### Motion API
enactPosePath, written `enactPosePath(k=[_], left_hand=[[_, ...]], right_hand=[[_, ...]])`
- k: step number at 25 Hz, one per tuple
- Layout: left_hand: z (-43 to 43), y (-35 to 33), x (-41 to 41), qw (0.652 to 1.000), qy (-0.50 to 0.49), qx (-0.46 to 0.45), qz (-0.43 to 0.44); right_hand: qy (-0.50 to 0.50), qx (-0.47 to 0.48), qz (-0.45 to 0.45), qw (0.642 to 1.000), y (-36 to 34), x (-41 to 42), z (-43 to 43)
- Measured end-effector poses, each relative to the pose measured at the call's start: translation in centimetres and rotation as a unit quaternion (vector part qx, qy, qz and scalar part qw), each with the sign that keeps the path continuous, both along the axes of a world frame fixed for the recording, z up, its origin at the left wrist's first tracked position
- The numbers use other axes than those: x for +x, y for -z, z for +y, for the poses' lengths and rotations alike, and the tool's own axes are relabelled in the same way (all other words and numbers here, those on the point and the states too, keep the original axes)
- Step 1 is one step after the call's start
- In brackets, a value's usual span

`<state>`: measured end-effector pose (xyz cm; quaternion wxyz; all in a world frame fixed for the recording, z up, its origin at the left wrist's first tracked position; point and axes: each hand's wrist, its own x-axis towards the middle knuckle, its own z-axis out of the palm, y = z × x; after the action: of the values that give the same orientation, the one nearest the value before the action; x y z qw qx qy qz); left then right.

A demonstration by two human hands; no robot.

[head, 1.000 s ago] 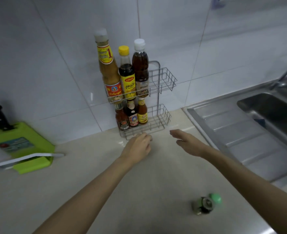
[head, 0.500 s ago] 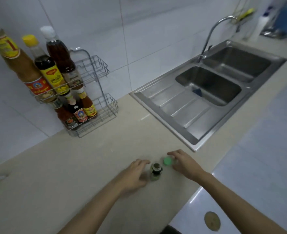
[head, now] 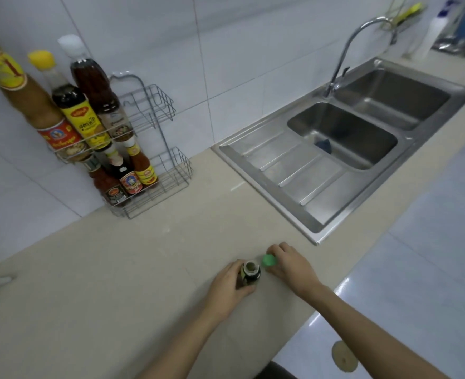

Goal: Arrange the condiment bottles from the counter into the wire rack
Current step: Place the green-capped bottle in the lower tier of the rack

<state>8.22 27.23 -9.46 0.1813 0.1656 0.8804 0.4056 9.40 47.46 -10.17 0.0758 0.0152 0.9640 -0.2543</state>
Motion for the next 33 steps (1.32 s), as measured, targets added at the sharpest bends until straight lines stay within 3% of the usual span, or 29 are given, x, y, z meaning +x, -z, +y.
enactPosePath(k=[4,7,13,19,25,30,33], left_hand=[[-2.3,-0.3,0.1,0.999,-0.037,0.012,-0.008],[-4.5,-0.9,-0.1,0.996,-0.079,0.026,-0.009],[-9.0,-2.0,0.2,0.989,-0.147,0.024,0.002],[-13.4,-2.6,1.0,0.982,-0.187,0.002,0.040],[-15.8,-3.2,1.5,0.975,-0.212,0.045,0.049],[-15.9,-3.8,0.9,0.965,-0.243,0.091,0.046],[-16.0,-3.9,0.7,0.967,-0.238,0.081,0.049]], right_hand=[[0.028,-0.191,0.040,0.980,-3.3,-0.4,-1.5],[-0.030,-0.282,0.050,0.958,-6.7,-1.2,-4.4],[-0.222,-0.224,0.085,0.945,-8.7,-2.6,-10.1],[-0.332,-0.157,0.116,0.923,-9.7,-4.4,-14.5],[-0.262,-0.145,0.115,0.947,-10.0,-5.4,-18.4],[-0.294,-0.208,0.075,0.930,-9.8,-4.7,-19.5],[-0.243,-0.257,0.081,0.932,-9.4,-4.7,-19.6]])
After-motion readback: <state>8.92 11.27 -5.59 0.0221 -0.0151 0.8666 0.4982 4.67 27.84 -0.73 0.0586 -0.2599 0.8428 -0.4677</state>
